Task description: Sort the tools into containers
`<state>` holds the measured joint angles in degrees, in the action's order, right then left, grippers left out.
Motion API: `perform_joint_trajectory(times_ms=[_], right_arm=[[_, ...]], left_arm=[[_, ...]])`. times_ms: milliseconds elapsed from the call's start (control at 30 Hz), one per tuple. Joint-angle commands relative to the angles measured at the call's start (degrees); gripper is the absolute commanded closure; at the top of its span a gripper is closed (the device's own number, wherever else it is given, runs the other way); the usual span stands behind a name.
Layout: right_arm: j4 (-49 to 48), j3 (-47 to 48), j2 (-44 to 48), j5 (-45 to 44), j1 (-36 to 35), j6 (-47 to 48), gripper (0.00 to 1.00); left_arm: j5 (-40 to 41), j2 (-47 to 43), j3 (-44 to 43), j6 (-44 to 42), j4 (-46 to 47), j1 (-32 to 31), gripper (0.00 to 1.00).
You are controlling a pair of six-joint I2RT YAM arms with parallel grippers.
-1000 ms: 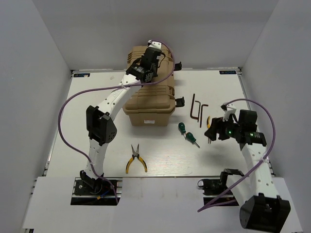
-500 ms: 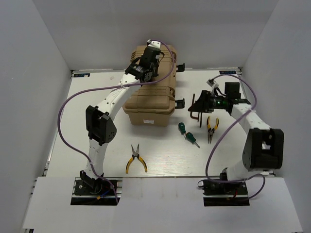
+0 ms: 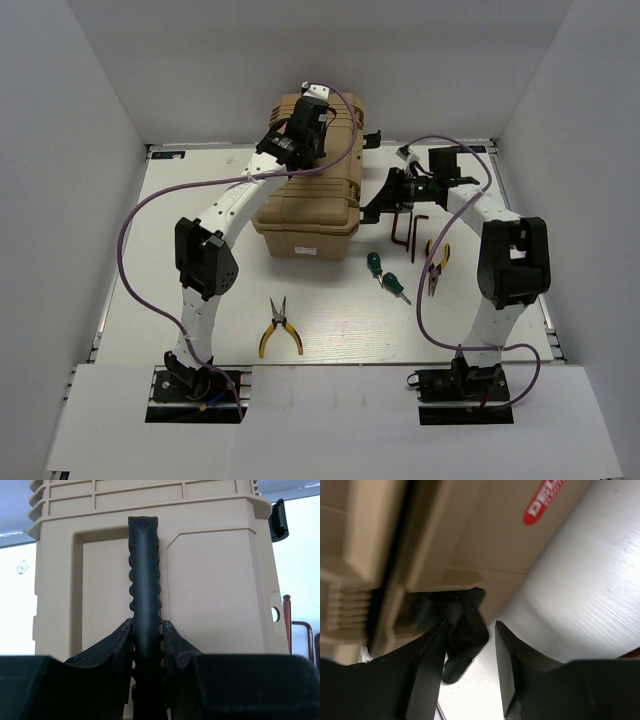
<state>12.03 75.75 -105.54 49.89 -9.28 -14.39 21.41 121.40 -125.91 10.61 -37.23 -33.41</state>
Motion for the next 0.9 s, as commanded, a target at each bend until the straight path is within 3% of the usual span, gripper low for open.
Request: perform_joint_trajectory(times_ms=[0, 100, 200, 267, 500, 867], right_arm=[[2.3, 2.0, -1.4, -0.5, -1.4, 0.7, 0.55], [3.0, 1.1, -0.8, -2.2, -1.9, 2.2, 0.68], [4.4, 1.1, -0.5, -3.6, -1.9, 3.1, 0.92], [4.6, 0.7, -0.2, -5.1, -1.9, 3.4, 1.00], [6.3, 1.4, 1.3, -10.6, -1.4, 4.7, 1.00], [7.2, 1.4, 1.2, -11.4, -0.5, 5.0, 1.00]], left_arm=[[-5.8, -7.0, -0.5, 1.2, 4.8, -0.9, 1.00], [-5.8, -7.0, -1.1, 1.2, 4.2, -0.9, 1.00], [-6.3, -7.0, -2.3, 1.8, 3.6, -0.9, 1.00], [-5.5, -7.5, -3.7, 1.8, 3.0, -0.2, 1.00], [-4.3, -13.3, -2.5, 2.3, 2.5, 4.7, 1.00], [-4.3, -21.6, 5.4, 2.8, 2.5, 14.7, 1.00]])
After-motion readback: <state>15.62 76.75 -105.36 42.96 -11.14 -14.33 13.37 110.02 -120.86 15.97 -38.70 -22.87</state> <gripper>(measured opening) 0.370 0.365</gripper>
